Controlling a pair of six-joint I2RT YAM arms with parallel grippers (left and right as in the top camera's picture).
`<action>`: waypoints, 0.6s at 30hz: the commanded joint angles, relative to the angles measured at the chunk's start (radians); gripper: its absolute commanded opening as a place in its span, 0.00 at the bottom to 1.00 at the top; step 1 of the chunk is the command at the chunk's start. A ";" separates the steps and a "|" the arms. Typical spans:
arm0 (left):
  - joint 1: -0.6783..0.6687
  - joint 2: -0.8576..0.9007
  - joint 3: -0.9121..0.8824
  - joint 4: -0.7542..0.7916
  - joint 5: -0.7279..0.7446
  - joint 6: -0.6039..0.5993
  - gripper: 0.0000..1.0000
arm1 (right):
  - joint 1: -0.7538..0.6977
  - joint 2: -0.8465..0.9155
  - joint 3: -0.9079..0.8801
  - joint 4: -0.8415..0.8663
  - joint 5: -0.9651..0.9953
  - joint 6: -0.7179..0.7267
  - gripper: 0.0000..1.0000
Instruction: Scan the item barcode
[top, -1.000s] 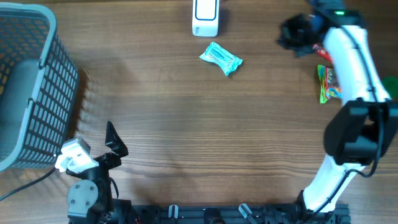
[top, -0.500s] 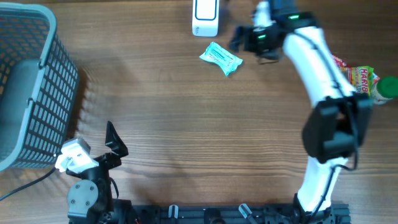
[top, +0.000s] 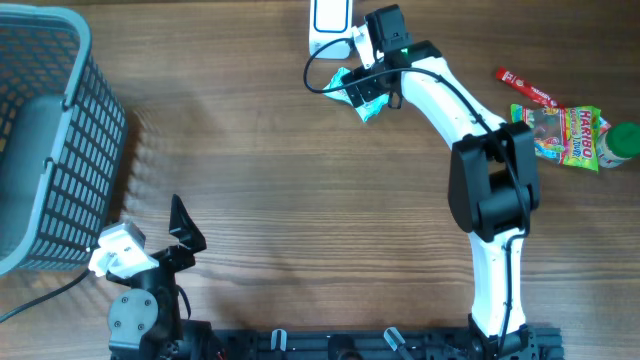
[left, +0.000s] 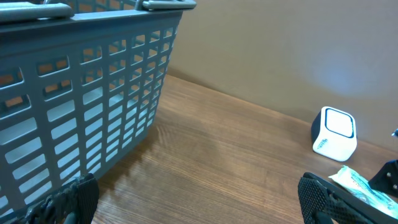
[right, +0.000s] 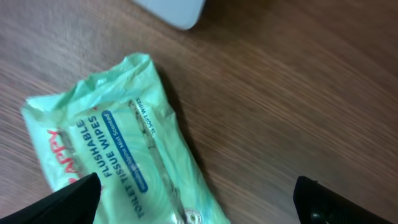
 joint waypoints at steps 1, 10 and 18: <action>-0.005 -0.009 -0.008 0.002 0.004 -0.006 1.00 | 0.008 0.076 -0.003 -0.005 -0.134 -0.109 1.00; -0.005 -0.009 -0.008 0.002 0.004 -0.006 1.00 | 0.017 0.083 -0.003 -0.038 -0.300 -0.146 0.74; -0.005 -0.009 -0.008 0.002 0.004 -0.006 1.00 | 0.014 0.077 0.000 -0.159 -0.328 -0.042 0.04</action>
